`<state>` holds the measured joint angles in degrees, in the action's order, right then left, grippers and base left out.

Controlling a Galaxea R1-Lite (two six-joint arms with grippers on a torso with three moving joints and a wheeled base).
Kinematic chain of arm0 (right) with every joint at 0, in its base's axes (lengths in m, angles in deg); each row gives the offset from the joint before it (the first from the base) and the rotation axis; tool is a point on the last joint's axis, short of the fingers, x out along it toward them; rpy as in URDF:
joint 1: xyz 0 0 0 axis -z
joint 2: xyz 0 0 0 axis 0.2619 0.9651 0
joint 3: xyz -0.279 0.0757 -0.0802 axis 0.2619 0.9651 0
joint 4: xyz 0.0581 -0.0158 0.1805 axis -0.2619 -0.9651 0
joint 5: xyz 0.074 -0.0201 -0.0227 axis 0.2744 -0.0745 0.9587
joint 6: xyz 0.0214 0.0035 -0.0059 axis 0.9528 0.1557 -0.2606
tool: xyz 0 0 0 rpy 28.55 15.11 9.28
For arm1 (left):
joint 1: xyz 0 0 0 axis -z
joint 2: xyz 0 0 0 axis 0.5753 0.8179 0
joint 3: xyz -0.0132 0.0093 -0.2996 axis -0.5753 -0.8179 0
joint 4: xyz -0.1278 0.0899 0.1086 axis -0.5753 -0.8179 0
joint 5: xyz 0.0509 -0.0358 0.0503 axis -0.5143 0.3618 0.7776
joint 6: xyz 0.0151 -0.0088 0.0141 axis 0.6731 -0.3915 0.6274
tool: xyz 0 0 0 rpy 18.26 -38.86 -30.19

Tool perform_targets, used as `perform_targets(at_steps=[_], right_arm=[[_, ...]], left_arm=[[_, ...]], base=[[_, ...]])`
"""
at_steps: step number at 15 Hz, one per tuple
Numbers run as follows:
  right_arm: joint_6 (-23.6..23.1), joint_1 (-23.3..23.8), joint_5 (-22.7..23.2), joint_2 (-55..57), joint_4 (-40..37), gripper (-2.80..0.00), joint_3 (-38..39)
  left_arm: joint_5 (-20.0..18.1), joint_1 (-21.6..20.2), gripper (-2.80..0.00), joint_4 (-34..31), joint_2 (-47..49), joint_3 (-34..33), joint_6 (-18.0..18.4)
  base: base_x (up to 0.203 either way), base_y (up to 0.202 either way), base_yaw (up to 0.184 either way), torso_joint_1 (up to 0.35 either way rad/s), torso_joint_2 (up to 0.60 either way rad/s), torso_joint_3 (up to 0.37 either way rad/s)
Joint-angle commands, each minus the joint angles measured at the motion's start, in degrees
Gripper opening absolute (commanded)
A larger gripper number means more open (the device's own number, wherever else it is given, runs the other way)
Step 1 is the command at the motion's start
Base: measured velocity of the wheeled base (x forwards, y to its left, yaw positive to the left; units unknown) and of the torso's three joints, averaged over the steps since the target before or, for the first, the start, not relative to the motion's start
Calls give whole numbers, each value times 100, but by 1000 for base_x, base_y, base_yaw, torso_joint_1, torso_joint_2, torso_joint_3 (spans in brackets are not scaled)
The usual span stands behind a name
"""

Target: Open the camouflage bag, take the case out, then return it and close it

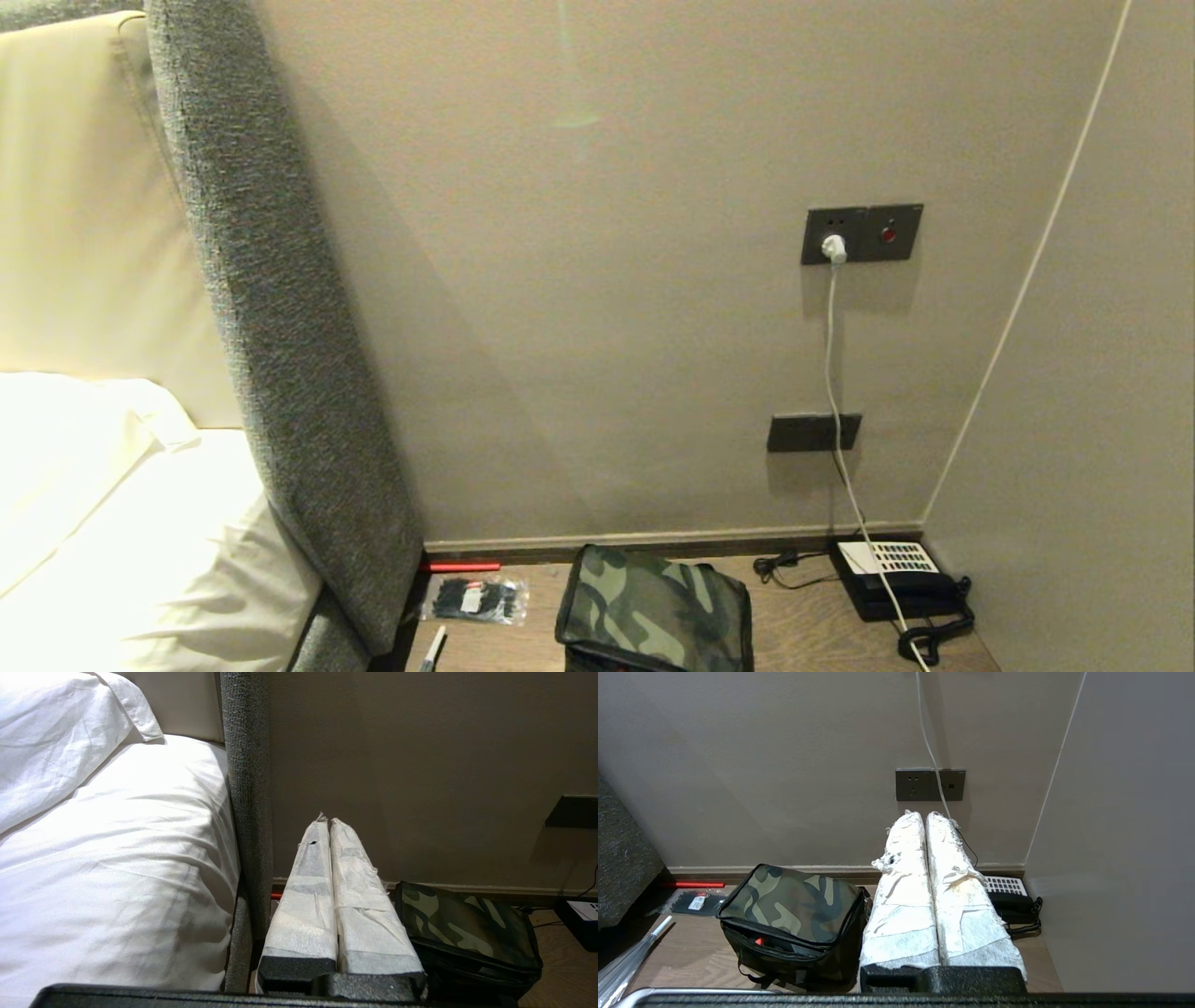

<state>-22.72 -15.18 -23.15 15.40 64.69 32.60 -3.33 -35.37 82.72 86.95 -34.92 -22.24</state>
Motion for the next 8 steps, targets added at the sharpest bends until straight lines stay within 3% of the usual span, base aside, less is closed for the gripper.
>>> perform_targets(at_steps=[1,8], right_arm=[[-3,0,2,1,2,-280,1],[45,0,-6,1,-6,-280,1]], left_arm=[[2,-2,-280,-2,-2,-18,0],[2,-2,-280,-2,-2,-18,0]], base=[[0,0,0,0,0,0],[0,0,0,0,0,0]])
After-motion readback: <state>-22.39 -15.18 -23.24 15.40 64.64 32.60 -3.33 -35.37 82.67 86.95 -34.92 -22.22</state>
